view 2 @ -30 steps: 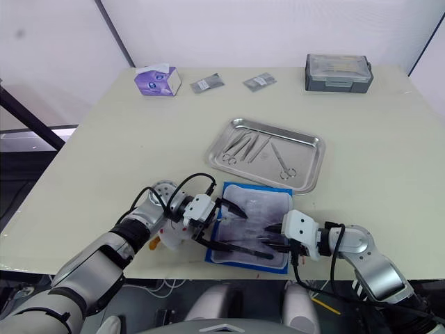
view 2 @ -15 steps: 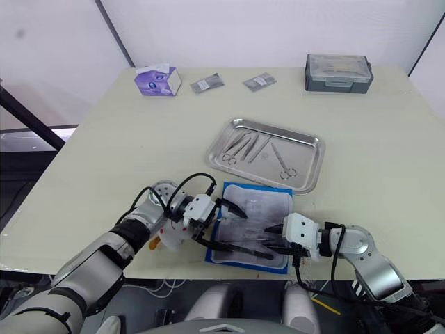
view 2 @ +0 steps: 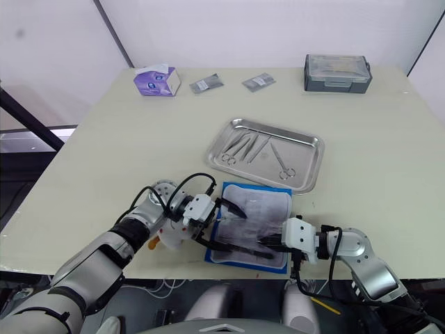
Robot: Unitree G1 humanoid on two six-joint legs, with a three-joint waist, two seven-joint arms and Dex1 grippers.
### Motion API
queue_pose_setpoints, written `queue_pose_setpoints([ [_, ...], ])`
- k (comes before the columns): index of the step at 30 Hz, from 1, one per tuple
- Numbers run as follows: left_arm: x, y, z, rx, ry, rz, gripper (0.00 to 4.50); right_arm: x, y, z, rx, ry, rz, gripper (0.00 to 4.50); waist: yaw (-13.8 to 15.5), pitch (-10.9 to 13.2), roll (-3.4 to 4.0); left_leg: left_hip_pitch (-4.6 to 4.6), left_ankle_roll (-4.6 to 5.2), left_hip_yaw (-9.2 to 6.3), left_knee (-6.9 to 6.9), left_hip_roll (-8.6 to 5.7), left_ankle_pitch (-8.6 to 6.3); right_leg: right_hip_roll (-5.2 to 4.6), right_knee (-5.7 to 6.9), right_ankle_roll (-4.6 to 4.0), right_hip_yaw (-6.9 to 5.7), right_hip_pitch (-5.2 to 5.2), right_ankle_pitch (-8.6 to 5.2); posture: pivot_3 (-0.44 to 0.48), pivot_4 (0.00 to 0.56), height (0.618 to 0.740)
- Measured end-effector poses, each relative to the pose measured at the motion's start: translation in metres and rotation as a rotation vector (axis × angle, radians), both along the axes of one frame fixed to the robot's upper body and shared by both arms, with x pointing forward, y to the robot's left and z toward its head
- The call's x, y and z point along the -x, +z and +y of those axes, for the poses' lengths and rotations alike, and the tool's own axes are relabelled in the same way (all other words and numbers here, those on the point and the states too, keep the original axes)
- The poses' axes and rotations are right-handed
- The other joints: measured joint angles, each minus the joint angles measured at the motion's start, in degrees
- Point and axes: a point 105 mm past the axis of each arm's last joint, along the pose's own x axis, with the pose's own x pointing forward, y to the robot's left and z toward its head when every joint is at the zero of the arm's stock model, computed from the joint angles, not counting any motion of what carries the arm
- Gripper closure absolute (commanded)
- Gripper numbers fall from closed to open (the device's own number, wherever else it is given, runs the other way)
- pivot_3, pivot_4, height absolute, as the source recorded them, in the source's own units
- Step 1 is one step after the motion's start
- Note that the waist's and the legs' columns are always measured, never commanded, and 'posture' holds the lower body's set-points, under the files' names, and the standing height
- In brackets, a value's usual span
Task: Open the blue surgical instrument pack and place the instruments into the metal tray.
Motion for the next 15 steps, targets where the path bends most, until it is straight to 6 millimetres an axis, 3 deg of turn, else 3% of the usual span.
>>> queue_pose_setpoints([
  [15, 0.0007, 0.0002, 0.0, -0.001, -0.004, -0.001, 0.0, -0.0002, 0.0093, -0.0032, 0.109, 0.036, -0.005, 4.47, 0.0, 0.0, 0.01, -0.02, 0.0, -0.03, -0.01, 0.0, 0.0, 0.0, 0.0, -0.02, -0.02, -0.01, -0.01, 0.0, 0.15, 0.734],
])
